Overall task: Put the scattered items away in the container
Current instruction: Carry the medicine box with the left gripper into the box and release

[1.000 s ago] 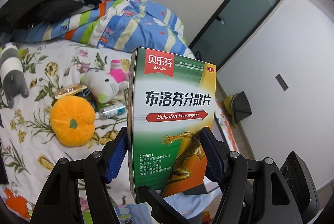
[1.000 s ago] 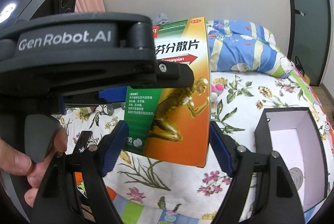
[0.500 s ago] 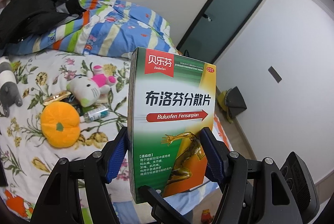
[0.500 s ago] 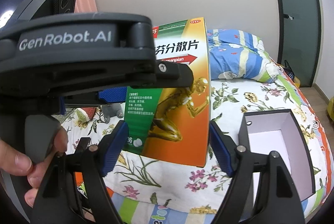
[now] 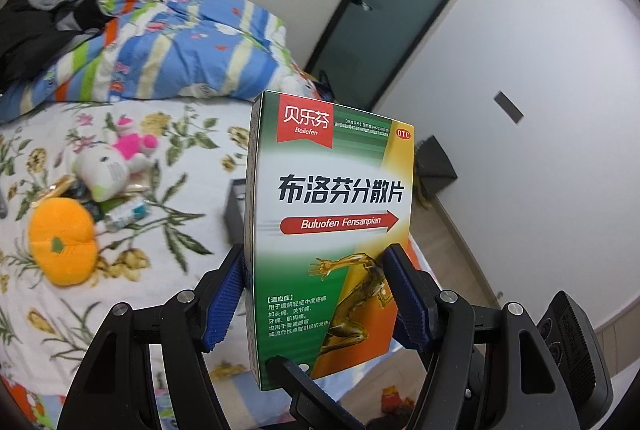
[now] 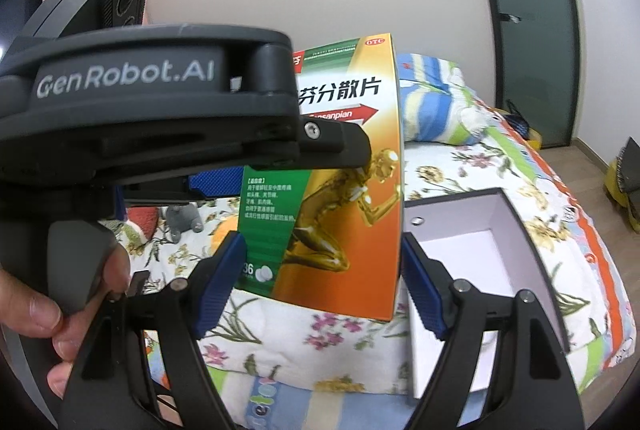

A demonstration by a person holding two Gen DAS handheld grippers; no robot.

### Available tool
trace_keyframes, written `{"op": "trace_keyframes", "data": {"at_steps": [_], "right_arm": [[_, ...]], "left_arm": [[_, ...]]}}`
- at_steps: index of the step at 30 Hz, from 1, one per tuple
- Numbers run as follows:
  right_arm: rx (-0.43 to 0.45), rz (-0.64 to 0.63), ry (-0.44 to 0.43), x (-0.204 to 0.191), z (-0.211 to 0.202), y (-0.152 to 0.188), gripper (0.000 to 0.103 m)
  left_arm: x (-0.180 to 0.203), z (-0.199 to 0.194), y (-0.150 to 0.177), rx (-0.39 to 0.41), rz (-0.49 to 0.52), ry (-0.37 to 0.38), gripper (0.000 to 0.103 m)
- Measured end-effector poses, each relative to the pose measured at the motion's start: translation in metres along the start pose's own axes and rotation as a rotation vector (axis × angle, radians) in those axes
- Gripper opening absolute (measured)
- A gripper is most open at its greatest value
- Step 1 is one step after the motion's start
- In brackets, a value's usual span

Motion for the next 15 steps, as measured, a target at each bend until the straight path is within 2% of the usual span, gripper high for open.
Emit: {"op": "trace_keyframes", "data": {"at_steps": [10,15], "right_arm": [[-0.009,0.046,0.121,0.077,-0.031,0.015,0.077],[-0.025,0.062,0.155,0.099,-0.035,0.024,0.077]], "left_arm": [[0.065,0.054,0.031,-0.081,0.038,0.086,0.070],[0.081,0.076,0.043,-0.115,0.043,0.106,0.070]]}}
Point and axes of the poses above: each gripper's, at about its wrist camera, not at the fingertips, and z roughly the way its jaws point, x to its right, y to its underside, the point moved 5 cm from there along z, roughly the way its jaws point, and after that the axes turned 12 degrees about x, right-handed, at the moved point
